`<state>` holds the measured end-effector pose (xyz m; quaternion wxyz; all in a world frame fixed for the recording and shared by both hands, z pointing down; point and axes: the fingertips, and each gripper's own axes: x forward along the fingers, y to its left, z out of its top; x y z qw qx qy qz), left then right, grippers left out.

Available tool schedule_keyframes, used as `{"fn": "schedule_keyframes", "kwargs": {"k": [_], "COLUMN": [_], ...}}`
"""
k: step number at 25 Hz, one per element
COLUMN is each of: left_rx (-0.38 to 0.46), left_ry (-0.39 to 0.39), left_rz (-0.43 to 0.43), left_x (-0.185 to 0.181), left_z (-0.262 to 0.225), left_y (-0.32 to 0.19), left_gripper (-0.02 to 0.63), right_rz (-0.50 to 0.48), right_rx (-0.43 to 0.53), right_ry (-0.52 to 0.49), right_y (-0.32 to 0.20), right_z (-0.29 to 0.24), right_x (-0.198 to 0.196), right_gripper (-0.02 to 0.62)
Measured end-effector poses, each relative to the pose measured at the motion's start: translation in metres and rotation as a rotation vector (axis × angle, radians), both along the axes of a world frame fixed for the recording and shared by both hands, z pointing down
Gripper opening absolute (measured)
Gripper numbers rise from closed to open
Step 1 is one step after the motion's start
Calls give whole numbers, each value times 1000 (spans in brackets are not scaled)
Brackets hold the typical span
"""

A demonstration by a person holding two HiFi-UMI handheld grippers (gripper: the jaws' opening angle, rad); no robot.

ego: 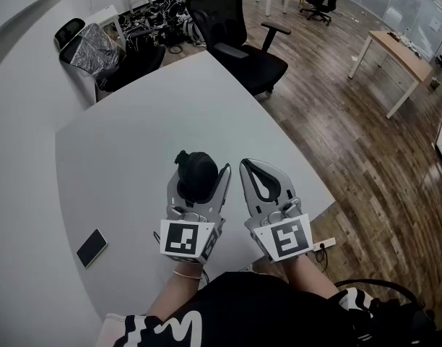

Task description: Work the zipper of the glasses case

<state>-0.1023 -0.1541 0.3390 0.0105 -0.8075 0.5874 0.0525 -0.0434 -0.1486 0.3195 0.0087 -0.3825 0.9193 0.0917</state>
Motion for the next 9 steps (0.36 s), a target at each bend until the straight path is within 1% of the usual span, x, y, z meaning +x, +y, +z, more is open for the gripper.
{"fn": "schedule_keyframes", "kwargs": {"k": [9], "left_rx": [-30], "left_ry": [7], "left_rz": [10], "left_x": [4], "left_z": [3], "left_y": [0], "left_gripper": [268], "right_rz": [2], "right_rx": [2], "right_ry": [3], "right_y": [0], "right_z": [0], "right_x": [1], "right_gripper": [6]}}
